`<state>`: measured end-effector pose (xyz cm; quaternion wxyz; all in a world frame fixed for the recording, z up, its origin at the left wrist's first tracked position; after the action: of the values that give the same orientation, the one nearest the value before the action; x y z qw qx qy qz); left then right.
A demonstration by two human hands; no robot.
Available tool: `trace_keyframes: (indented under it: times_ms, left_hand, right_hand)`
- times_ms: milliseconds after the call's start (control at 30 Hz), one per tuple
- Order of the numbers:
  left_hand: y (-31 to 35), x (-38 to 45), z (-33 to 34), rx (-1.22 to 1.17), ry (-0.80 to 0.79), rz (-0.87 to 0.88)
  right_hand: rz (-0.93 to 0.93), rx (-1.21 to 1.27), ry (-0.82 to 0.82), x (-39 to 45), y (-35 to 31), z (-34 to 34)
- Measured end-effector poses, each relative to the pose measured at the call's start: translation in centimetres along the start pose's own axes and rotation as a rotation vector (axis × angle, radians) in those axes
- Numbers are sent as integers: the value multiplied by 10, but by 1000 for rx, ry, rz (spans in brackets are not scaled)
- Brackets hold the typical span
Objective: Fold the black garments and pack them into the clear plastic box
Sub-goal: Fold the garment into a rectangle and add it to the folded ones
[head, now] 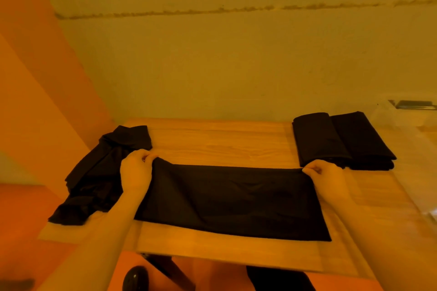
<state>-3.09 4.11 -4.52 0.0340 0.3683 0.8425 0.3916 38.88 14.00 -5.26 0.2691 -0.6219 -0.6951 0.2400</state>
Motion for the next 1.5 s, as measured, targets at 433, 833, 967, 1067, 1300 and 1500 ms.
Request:
trace_keyframes:
  times_ms: [433,833,967,1067,1300,1500]
  left_hand:
    - [8,3,5,-165,-127,-40]
    - [-9,-5,9,-286,-365,-240]
    - [-16,-1,9,-260,-283,-173]
    - [-13,2,9,-127,-200,-67]
    - [-11,2,22,31,-83,-18]
    - [18,-8,3,366,-11,47]
  right_hand:
    - [-374,-414,-105,-15,-14,33]
    - [-59,39,100,-15,19,12]
    - [-22,145,73,-11,15,5]
    - [-37,151,109,-11,12,-2]
    - [-65,-116,120,-4,8,6]
    - [-79,-341,126,-10,-5,-2]
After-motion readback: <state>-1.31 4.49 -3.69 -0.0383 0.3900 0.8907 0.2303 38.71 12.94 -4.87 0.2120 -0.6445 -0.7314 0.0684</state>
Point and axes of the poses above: each hand's wrist, its own x-axis towards the middle knuckle, its own z-axis out of the palm, y = z × x, the point moved 4 cm from there along x, towards the middle knuckle, and after that the axes turned 9 degrees about -z, right-handed, at the moved point
